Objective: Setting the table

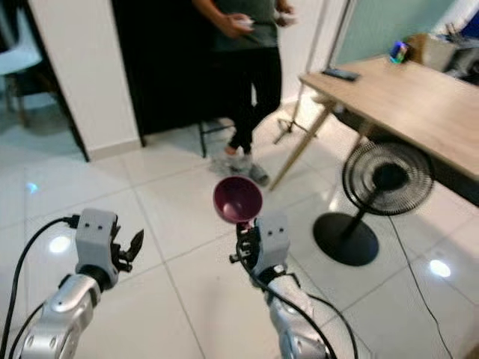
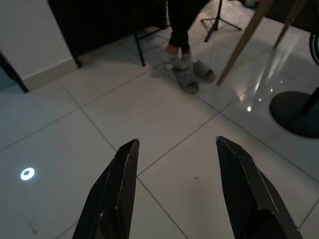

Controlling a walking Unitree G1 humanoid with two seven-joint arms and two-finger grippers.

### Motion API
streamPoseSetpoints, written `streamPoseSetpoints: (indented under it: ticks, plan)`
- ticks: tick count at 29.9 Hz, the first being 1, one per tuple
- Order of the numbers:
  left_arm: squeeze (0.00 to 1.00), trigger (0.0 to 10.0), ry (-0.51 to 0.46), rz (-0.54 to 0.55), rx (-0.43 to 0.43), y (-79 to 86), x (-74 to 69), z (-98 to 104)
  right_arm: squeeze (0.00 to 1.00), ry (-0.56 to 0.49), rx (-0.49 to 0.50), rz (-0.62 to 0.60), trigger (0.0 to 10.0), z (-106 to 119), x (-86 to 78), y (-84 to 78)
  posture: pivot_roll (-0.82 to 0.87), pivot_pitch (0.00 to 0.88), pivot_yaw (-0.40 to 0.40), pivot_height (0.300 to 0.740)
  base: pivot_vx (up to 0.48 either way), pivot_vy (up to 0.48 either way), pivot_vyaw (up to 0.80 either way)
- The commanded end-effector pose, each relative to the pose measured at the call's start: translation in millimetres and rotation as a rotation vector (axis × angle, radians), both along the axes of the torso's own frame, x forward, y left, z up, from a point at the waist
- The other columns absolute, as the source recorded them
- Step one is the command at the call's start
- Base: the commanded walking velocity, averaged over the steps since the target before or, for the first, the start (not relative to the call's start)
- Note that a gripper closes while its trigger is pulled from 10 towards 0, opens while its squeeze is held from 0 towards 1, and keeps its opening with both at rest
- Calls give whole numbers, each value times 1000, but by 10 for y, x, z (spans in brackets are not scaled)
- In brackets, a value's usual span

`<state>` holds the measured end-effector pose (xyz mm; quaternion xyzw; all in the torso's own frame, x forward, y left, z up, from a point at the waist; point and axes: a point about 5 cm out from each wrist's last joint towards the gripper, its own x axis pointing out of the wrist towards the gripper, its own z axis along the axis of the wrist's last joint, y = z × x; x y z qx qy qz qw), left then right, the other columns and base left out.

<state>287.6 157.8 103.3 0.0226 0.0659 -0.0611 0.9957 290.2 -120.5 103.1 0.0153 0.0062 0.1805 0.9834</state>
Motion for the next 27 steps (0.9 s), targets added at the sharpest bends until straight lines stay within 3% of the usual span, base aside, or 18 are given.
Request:
streamPoseSetpoints:
  ticks: [1,27]
  plan:
    - [0,10000,21,0,0,-9,-16,-48,0,-1,-10,-18,10000,-11,-7,-66,-33,0,89,740,0,0,-800]
    - [0,10000,14,8,-11,-28,-24,-38,0,3,-11,-22,10000,-19,-16,-77,-32,0,89,740,0,0,-800]
